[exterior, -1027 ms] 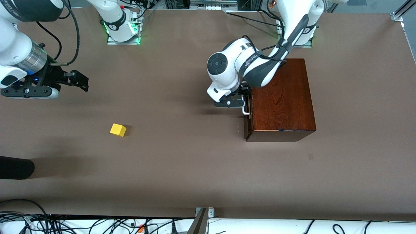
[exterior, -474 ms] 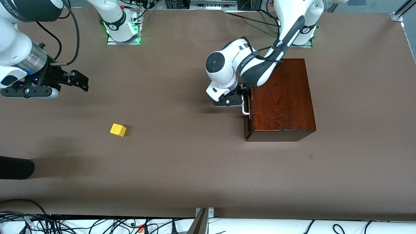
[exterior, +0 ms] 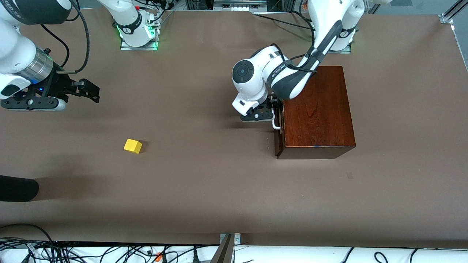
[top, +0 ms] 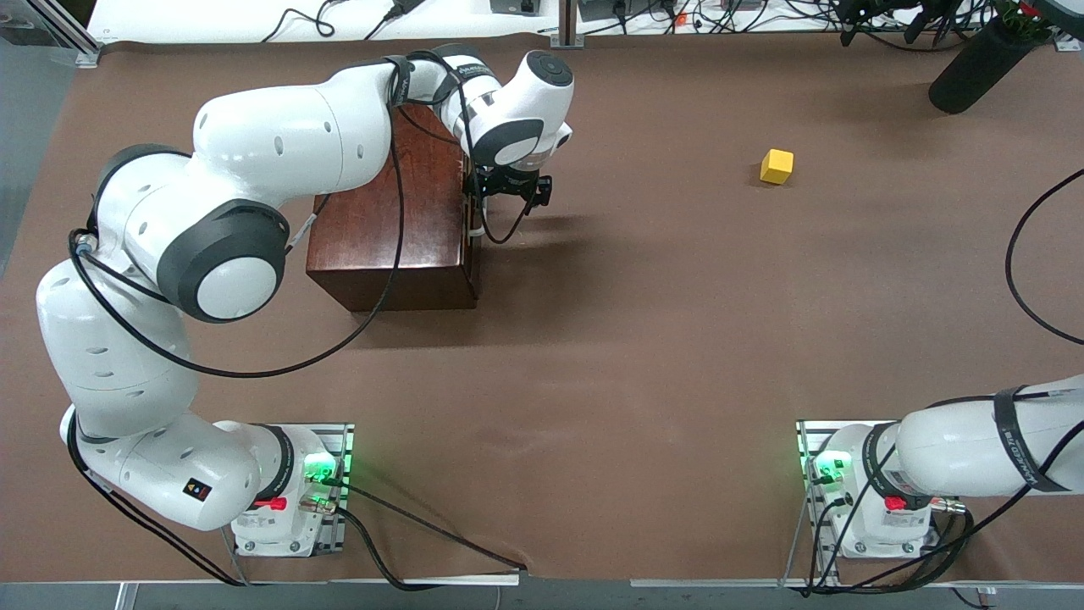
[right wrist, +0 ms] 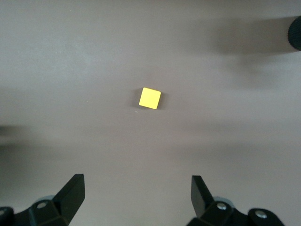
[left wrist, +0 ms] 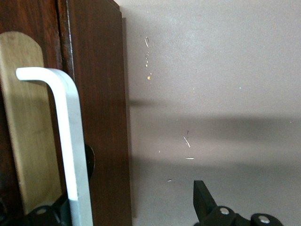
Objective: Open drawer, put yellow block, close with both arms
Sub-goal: 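Pull the drawer handle outward with the left gripper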
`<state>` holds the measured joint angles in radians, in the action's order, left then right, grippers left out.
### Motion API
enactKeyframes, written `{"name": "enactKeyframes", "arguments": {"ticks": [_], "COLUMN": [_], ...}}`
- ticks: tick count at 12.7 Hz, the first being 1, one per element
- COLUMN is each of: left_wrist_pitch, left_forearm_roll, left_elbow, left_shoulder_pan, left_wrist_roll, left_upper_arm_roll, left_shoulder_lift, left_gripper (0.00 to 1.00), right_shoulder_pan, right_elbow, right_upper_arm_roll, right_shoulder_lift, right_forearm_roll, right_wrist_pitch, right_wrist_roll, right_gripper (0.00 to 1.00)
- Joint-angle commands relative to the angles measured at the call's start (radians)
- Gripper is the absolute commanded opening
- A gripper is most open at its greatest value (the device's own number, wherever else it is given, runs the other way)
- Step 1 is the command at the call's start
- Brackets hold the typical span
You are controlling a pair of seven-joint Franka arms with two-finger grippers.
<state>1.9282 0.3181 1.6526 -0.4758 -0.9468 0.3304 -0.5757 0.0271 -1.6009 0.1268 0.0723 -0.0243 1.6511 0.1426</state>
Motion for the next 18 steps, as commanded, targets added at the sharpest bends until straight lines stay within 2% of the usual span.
{"name": "enactKeyframes", "arguments": {"ticks": [1,4,11,18], "left_wrist_pitch": [0.035,0.075,0.234,0.265], "left_forearm_roll": [0.016,-0.005,-0.189,-0.206], "left_elbow": [-0.010,-0.016,-0.022,-0.022], "left_shoulder_pan": [-0.010,-0.012,-0.012,-0.041], "left_wrist_roll": [-0.029,-0.050,-0.101,-0.115], "left_upper_arm_roll": [0.004,0.013,0.013,0.013], "left_shoulder_lift": [-0.007,-0.004,-0.003,-0.009], "left_gripper": [1.00,1.00,1.00,1.00], "right_shoulder_pan": [-0.010,-0.010,-0.012,-0.012], "right_elbow": [0.024,0.024,0.022,0.022], "right_upper_arm_roll": [0.005,0.005,0.005,0.004], "right_shoulder_lift": [0.012,0.011,0.011,0.012], "right_forearm_roll": [0.017,0.018,0.018,0.017], "right_wrist_pitch": [-0.005,-0.005,-0.005,-0.005], "right_wrist_roll": [-0.001,-0.001,-0.003,-0.003], "right_gripper": [1.00,1.00,1.00,1.00]}}
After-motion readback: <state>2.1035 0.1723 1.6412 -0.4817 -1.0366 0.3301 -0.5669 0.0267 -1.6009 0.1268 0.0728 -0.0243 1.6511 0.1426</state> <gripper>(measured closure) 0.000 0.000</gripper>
